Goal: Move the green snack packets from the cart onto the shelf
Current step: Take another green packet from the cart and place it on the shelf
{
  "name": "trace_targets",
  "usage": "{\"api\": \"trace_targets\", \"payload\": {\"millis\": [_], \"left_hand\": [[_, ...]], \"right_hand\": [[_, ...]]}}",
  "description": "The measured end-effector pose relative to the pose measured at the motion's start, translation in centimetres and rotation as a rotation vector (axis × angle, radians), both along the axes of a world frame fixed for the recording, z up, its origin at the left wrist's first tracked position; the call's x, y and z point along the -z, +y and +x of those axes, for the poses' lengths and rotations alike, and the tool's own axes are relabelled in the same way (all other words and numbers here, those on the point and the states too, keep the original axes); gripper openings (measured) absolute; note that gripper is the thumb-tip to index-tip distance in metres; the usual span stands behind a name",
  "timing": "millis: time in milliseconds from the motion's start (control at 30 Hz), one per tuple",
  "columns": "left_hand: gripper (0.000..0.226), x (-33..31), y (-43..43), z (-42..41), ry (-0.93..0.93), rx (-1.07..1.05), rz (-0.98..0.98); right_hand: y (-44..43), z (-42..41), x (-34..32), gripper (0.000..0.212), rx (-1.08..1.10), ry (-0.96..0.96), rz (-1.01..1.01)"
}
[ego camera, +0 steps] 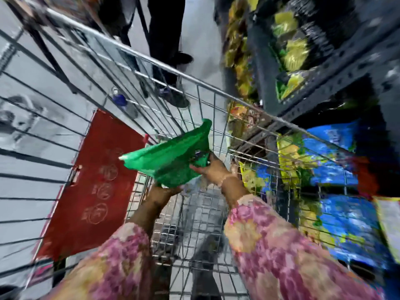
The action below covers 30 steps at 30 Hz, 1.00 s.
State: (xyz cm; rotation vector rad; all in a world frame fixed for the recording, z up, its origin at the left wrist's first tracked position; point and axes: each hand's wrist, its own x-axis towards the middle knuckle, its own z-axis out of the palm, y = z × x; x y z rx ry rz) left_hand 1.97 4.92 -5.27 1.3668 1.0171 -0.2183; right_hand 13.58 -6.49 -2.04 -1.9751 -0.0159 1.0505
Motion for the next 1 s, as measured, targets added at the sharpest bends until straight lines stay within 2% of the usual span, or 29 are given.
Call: {"api": "trace_targets", "payload": {"millis": [100,233,300,333,367,433,467,567,633,700,833,1000], "left_hand": [[0.057,0.1,0.5,-0.6,0.014,0.035,-0.043],[0.073,-3.6,0.4,-1.2,-0.087,0.206,-0.024],[0.072,-6.1,0.0,-1.6,-0.152,0.225,-0.056],[0.067,-7.5,-0.2,-1.7,-0.195,0.243,-0.060],[0.064,-8.8,-0.6,-1.7,-0.229,0.269,-0.054],[0.056,-11.4,-1.1,-1.6,-0.294,0.333,-0.041],[0.049,-12.9,-1.6,-1.5,-0.332,0.370,-0.045],[0.032,-17.4,-3.8,-1.2,-0.406,0.519,-0.059],[0.028,-19.6,-4.9,-1.0,-0.445,0.581,-0.078],[0.029,-22.4,-7.5,-1.1,-0.494,0.700,-0.073],[0.026,-27.5,-13.4,-3.3,-0.623,0.860,-0.079],[0.031,-32.0,-20.7,-11.7,-0.796,0.987,-0.127]], "right_hand": [[-0.8,-2.1,0.4,0.057,0.175,0.043,0.044],[-3.5,-5.2,-3.2,0.049,0.312,0.115,0.060],[-4.7,-6.8,-5.4,0.066,0.372,0.108,0.071],[-5.3,-7.7,-6.9,0.071,0.398,0.080,0.073],[-5.8,-8.4,-8.3,0.066,0.447,0.040,0.088],[-6.9,-9.7,-11.0,0.026,0.545,-0.065,0.166],[-7.6,-10.4,-12.6,0.013,0.589,-0.098,0.197],[-10.6,-12.6,-16.7,0.010,0.668,-0.204,0.328],[-12.4,-13.8,-19.2,0.023,0.691,-0.249,0.432],[-14.9,-16.2,-22.0,0.027,0.764,-0.327,0.502],[-19.2,-22.0,-25.6,0.042,0.951,-0.507,0.548],[-24.9,-32.0,-28.4,0.030,1.063,-0.673,0.568]]}}
